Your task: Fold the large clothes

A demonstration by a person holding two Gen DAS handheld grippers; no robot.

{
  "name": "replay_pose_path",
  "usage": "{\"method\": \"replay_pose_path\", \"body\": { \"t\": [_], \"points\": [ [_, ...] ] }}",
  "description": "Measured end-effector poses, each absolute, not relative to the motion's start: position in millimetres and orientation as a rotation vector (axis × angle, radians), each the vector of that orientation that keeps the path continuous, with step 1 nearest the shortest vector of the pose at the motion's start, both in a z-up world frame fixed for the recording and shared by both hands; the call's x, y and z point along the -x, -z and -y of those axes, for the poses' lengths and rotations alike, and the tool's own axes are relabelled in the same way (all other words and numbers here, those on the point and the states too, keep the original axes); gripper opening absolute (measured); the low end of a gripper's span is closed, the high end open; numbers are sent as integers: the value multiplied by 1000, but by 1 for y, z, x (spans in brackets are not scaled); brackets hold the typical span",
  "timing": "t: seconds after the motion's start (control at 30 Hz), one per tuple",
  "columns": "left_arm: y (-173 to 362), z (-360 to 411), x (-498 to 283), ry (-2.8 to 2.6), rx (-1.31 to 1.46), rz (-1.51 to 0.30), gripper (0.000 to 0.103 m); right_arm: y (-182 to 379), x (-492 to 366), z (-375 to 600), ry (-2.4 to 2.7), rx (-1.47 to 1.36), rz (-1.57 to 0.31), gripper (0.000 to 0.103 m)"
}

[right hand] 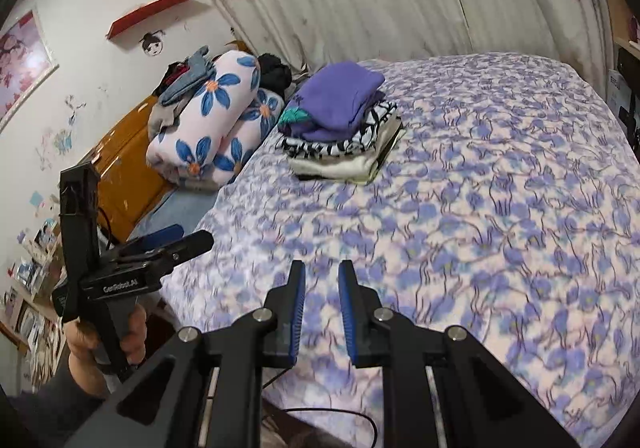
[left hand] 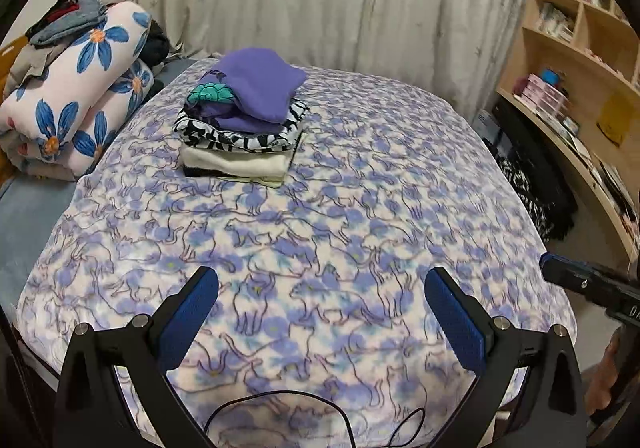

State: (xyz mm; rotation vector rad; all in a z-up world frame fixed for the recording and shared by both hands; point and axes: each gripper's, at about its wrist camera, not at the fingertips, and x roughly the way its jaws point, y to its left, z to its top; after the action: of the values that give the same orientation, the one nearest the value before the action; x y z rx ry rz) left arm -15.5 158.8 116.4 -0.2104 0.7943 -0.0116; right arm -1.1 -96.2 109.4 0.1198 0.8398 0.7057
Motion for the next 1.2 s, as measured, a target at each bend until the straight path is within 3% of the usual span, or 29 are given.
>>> {"method": "replay_pose_path", "body": {
  "t": [0.07,0.13,0.2,0.57,0.7,1.2],
  "points": [
    [-114,-148,25,25,185,-789,102,-108,10,104,-707,-126,-840,17],
    [-110,-137,30,40,160,-799,102,-103,14,108,-717,-146,-860,35],
    [-103,-126,38,74,151,-817,102,-96,18,110,-727,-157,-876,44],
    [-45,-90,44,15,157,-870,102,-24,39,94,-481,-56,-854,46],
    [-31,-85,42,-38,143,-857,102,-2,40,93,-432,-84,-851,58],
    [6,-80,35,-122,124,-880,102,35,38,96,-303,-113,-877,58]
  ]
}}
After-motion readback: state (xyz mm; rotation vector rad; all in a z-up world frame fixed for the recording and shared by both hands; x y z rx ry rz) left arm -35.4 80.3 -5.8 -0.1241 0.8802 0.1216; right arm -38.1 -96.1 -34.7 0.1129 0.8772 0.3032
